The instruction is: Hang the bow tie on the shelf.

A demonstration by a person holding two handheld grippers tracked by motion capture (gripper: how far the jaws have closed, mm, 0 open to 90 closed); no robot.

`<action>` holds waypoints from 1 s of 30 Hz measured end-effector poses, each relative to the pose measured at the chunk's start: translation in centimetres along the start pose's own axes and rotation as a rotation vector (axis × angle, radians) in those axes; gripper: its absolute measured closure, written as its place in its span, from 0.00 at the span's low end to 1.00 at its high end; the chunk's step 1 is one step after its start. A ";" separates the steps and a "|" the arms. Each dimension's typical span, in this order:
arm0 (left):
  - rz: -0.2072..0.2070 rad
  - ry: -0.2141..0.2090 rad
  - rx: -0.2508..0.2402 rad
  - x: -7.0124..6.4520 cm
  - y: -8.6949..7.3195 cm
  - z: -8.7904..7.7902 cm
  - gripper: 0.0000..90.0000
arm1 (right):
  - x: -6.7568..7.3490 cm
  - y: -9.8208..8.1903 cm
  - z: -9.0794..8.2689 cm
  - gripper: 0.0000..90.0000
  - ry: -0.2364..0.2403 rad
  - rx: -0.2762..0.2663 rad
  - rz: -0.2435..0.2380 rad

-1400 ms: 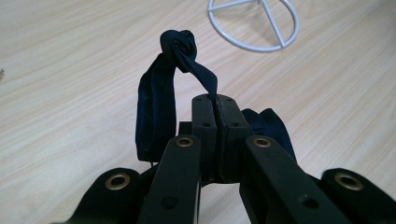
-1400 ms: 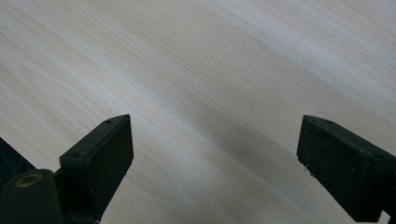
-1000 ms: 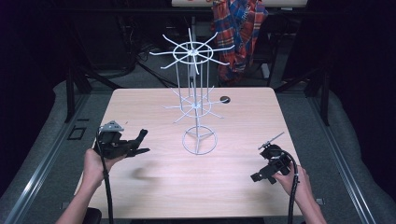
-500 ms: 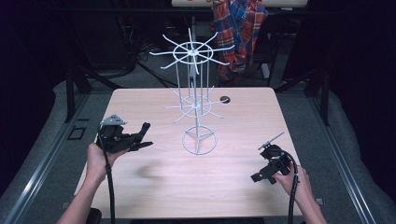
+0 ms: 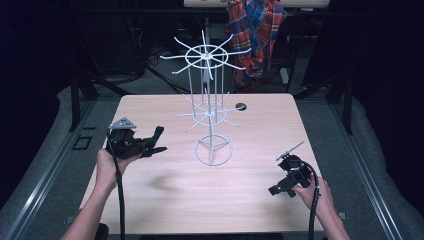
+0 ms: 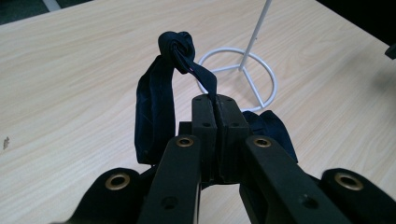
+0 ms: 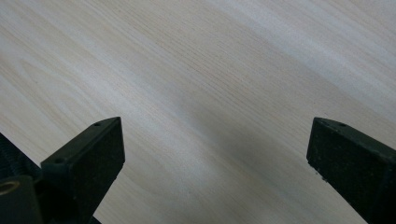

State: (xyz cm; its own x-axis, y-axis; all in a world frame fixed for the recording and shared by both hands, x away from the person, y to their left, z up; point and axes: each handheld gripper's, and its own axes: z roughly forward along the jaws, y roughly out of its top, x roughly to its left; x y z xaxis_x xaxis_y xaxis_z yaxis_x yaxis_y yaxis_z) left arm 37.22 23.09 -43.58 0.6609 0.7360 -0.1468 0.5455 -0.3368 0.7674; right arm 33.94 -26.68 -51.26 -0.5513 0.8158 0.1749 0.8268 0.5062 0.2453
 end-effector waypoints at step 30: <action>0.027 -0.005 -0.101 -0.6 3.3 0.5 0.98 | -0.1 -0.1 0.0 0.06 0.011 -0.016 0.009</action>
State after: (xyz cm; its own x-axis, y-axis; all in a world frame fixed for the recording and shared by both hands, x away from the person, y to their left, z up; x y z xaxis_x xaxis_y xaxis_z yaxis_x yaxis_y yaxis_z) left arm 38.87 21.26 -41.31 0.6775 0.7243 -0.1279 0.4728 -0.2956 0.8301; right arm 33.94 -26.75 -51.33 -0.5453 0.8171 0.1871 0.8298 0.4946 0.2585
